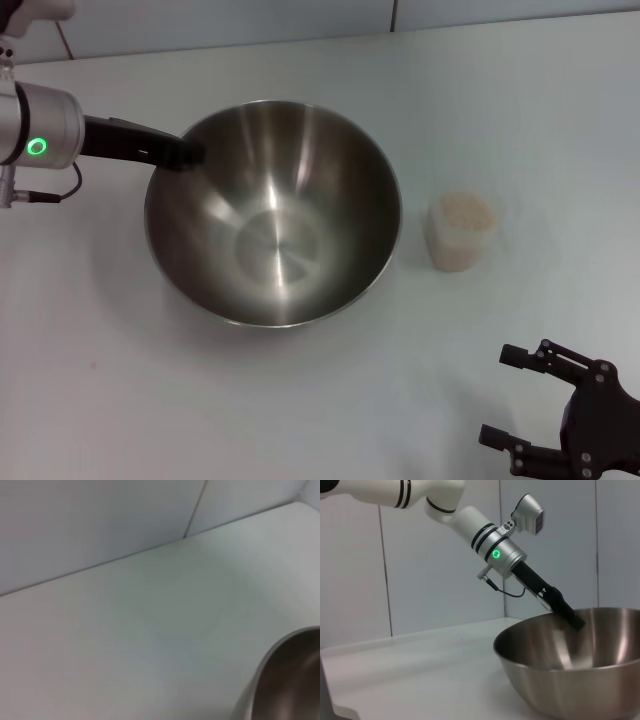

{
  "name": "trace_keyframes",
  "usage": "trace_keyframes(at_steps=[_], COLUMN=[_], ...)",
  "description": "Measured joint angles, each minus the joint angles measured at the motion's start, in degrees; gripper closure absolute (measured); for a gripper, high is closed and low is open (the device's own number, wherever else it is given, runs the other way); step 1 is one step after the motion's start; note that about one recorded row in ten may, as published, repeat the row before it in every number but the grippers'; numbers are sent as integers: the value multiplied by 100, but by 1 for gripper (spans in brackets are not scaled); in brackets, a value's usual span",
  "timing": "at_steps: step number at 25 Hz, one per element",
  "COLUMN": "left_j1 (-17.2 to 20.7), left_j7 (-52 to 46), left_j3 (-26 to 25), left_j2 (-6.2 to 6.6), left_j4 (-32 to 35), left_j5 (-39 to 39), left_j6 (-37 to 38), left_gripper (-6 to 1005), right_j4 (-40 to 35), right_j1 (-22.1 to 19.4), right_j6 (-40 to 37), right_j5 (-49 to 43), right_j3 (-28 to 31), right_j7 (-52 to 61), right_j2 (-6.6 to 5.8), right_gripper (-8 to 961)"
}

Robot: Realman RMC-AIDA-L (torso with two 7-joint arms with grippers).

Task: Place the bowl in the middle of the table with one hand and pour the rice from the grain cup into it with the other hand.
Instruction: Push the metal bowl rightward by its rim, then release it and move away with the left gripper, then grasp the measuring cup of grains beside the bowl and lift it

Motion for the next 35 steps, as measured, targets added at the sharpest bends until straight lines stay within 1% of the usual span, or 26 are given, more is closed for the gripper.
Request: trace_keyframes(at_steps=[3, 4, 6, 8, 9, 10, 12, 13, 14, 15, 18, 19, 20, 22, 23, 24, 25, 28, 32, 34, 35], left_j1=[147, 277, 341, 413, 491, 491, 704, 866, 1102, 1383, 2044, 2596, 2596, 3036, 3258, 3352, 3437, 3526, 3533, 3512, 3500], left_j7=[-5, -17, -20, -12, 10, 10, 102, 204, 337, 501, 1017, 1547, 1547, 2090, 2406, 2550, 2682, 2759, 2741, 2741, 2741], left_j3=[-4, -2, 0, 0, 4, 4, 52, 120, 230, 354, 529, 579, 579, 629, 671, 689, 705, 710, 725, 731, 732], left_j2=[0, -2, -5, -6, -6, -6, -7, -10, -8, -5, 4, -1, -1, 5, 13, 17, 23, 26, 20, 19, 19], left_j4=[204, 406, 533, 724, 971, 971, 1456, 1730, 2094, 2445, 3195, 3620, 3620, 3826, 3883, 3903, 3916, 3888, 3865, 3863, 3861], left_j5=[-15, -21, -41, -111, -159, -159, -241, -363, -523, -782, -1324, -1688, -1688, -1953, -2031, -2045, -2044, -1927, -1879, -1877, -1877], left_j6=[2, 22, 60, 177, 364, 364, 625, 733, 835, 921, 1070, 1122, 1122, 1146, 1210, 1263, 1329, 1513, 1545, 1551, 1552], left_gripper=[942, 941, 940, 887, 861, 834, 782, 755, 729, 677, 521, 469, 430, 352, 313, 274, 235, 214, 194, 194, 194], right_j4=[-2, -2, -2, -2, -2, -2, 3, 14, 37, 37, 75, 161, 161, 304, 391, 431, 517, 698, 910, 1067, 1067], right_j1=[10, 13, 12, 13, 17, 16, 11, 5, -20, -20, -54, -61, -61, -44, -17, 7, 57, 189, 374, 543, 543], right_j6=[0, 0, -1, -2, 7, 35, 85, 132, 235, 235, 378, 445, 445, 585, 709, 782, 961, 1412, 1951, 2311, 2311], right_j5=[0, 0, 0, 1, 16, 34, 52, 64, 76, 76, 79, 80, 80, 96, 109, 119, 129, 135, 135, 128, 128], right_j3=[-3, 1, 20, 36, 47, 52, 79, 114, 309, 309, 848, 1218, 1218, 1757, 2118, 2298, 2632, 3187, 3461, 3467, 3467], right_j7=[0, 0, 0, 0, 0, 0, 0, 0, 0, 0, -20, -83, -83, -139, -144, -135, -86, -46, -135, -144, -144], right_j2=[0, 0, 0, 0, 0, 0, 0, 1, 5, 5, 16, 21, 21, 24, 26, 25, 26, 31, 50, 53, 53], right_gripper=[133, 133, 133, 133, 133, 134, 134, 134, 134, 134, 134, 134, 134, 134, 134, 134, 134, 134, 133, 133, 133])
